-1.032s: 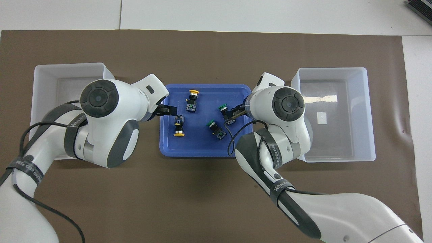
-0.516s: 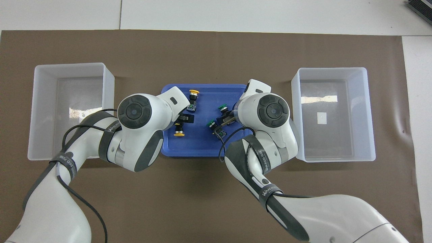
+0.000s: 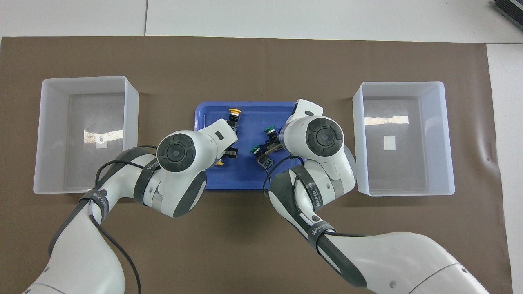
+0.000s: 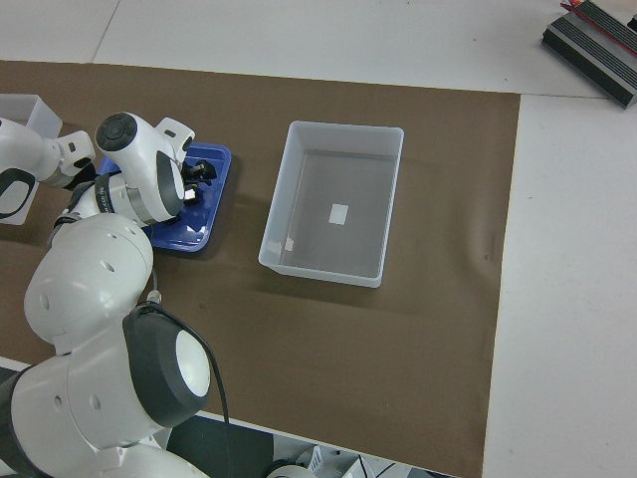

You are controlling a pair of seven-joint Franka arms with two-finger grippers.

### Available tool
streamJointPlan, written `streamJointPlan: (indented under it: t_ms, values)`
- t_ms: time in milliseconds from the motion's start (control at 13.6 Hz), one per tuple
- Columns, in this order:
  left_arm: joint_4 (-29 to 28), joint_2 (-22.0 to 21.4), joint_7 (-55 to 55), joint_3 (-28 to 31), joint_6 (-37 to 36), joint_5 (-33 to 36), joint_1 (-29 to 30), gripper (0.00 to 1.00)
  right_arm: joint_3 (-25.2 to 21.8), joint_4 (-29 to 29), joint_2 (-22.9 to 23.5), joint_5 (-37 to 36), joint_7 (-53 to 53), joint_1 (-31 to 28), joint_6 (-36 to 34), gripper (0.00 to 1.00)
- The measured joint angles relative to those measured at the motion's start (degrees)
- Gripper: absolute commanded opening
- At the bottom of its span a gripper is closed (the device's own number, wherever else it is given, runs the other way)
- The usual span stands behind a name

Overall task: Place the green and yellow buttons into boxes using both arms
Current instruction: 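Carry the yellow button into the nearby box with the left gripper and release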

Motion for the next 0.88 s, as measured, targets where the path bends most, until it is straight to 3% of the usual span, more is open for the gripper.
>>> streamJointPlan:
  t_ms: [221, 368, 442, 589, 884]
  values:
    - [0.89, -6.01, 0.11, 0.66, -4.09, 0.02, 4.5, 0.0, 0.0, -0.43, 0.2, 0.0, 0.0, 0.14, 0.21, 0.64]
    - [2.02, -9.58, 2.63, 0.82, -6.03, 0.03, 10.0, 0.0, 0.0, -0.66, 0.25, 0.0, 0.0, 0.14, 0.21, 0.56]
    - [2.67, -10.31, 4.12, 0.91, -6.14, 0.03, 12.65, 0.0, 0.0, -0.81, 0.32, 0.0, 0.0, 0.14, 0.22, 0.47]
    - [3.94, -10.17, 7.51, 0.97, -5.94, 0.04, 17.52, 0.0, 0.0, -0.92, 0.4, 0.0, 0.0, 0.14, 0.6, 0.0]
    - [4.18, -9.47, 17.36, 0.96, -4.61, 0.04, 24.49, 0.0, -0.02, -0.4, 0.2, 0.02, 0.0, -0.18, 0.83, 0.0]
